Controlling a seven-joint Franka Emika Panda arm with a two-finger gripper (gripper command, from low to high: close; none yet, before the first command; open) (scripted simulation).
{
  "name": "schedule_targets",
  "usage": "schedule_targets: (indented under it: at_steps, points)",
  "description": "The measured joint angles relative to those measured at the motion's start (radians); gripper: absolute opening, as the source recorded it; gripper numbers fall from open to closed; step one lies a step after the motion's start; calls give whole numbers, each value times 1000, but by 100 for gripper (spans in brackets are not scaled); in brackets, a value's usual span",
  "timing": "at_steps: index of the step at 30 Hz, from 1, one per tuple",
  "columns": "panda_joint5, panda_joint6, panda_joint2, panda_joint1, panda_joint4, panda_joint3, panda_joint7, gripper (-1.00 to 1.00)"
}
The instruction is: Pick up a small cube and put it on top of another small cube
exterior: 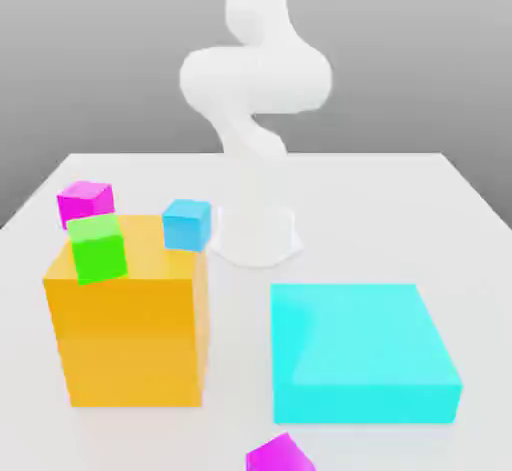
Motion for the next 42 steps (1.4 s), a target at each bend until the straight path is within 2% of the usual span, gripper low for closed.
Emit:
schedule_targets:
  at_steps: [10, 18, 28, 32, 33, 39, 42]
  points:
    - [67, 111, 369, 101, -8, -80, -222, 0]
    - [116, 199, 659, 138, -14, -98, -393, 0]
    - [76, 318, 1012, 142, -23, -90, -534, 0]
    - [91, 421, 1156, 126, -1, -69, -559, 0]
    - [96, 444, 1186, 121, 5, -63, -563, -100]
    - [98, 454, 1200, 118, 8, -59, -565, -100]
    - [83, 403, 1136, 127, -5, -71, -554, -100]
